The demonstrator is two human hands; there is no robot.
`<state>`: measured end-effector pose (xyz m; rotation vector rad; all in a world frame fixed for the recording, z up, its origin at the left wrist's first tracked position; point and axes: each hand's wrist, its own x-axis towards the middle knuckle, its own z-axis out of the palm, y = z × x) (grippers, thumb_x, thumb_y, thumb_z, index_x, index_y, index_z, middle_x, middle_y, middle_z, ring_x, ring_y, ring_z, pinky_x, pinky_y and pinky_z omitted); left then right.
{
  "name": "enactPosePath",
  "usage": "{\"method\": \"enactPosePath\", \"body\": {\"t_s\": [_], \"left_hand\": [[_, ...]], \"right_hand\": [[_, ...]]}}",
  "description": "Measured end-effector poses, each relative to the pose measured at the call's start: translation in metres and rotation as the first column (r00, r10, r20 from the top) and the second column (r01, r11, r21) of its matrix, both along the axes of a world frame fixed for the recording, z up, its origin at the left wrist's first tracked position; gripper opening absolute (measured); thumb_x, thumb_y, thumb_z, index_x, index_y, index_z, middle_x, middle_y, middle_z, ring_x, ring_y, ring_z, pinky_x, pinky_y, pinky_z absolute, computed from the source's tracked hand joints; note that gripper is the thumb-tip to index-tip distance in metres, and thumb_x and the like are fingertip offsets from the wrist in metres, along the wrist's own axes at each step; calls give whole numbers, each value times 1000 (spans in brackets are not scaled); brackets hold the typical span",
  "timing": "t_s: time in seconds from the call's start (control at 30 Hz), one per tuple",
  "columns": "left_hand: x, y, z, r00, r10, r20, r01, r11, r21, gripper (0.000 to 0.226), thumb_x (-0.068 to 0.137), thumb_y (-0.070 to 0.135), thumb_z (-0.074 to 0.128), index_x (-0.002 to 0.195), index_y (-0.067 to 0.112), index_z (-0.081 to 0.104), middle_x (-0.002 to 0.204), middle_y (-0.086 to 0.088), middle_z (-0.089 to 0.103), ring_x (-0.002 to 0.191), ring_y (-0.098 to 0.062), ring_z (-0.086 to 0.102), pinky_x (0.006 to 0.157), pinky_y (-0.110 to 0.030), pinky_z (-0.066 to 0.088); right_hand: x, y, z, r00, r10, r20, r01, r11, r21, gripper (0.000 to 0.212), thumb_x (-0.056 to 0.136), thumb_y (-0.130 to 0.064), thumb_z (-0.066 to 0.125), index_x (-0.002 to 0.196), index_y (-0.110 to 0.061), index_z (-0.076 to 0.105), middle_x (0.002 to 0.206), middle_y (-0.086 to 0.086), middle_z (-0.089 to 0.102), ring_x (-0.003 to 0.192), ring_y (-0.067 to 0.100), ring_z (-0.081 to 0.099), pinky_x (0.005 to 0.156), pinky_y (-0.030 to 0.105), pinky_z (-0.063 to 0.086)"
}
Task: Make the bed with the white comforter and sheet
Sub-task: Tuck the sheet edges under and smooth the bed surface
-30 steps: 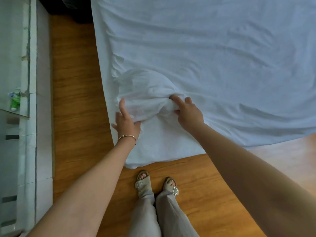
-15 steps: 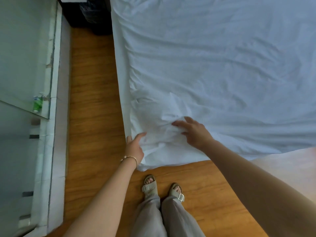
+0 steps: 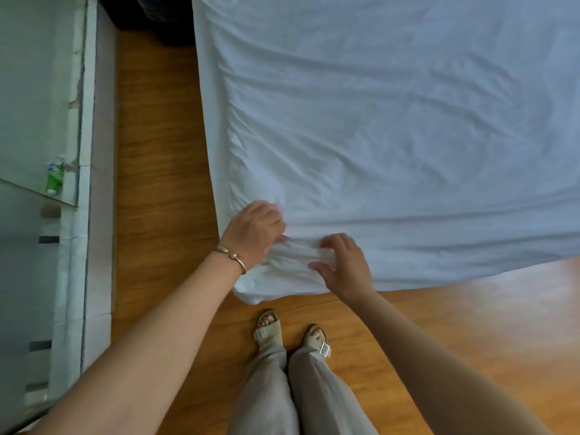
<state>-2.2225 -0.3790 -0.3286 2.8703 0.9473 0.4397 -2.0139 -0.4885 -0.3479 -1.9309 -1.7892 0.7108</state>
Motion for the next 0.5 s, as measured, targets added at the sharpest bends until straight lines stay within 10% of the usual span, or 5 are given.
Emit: {"method": "enactPosePath", "body": {"t_s": [0.17, 0.33, 0.5], "left_hand": [[-20, -39, 7, 988, 135, -75, -150, 959, -239, 25, 69, 30, 84, 62, 21, 62, 57, 9, 57, 48, -11, 54, 39, -19, 33], [-55, -65, -14, 928, 222, -299, -327, 869, -371, 25, 68, 26, 85, 63, 25, 60, 62, 13, 56, 56, -8, 57, 46, -9, 11], [-39, -64, -36, 853, 227, -470, -422, 829, -366, 7, 94, 30, 59, 90, 24, 60, 92, 10, 59, 93, -10, 57, 58, -21, 31]], "right_hand": [[8, 2, 13, 996, 67, -55, -79, 961, -266, 10, 82, -18, 75, 88, -10, 70, 84, -3, 65, 85, 23, 61, 72, 31, 45], [-33, -30, 11, 939, 324, -116, -339, 813, -474, 11, 87, -21, 67, 94, -14, 73, 100, 1, 72, 96, 20, 62, 85, 26, 41], [-50, -34, -21, 914, 402, -56, -368, 764, -530, 17, 91, -16, 55, 100, -16, 69, 105, 3, 68, 100, 26, 60, 86, 32, 45]]}}
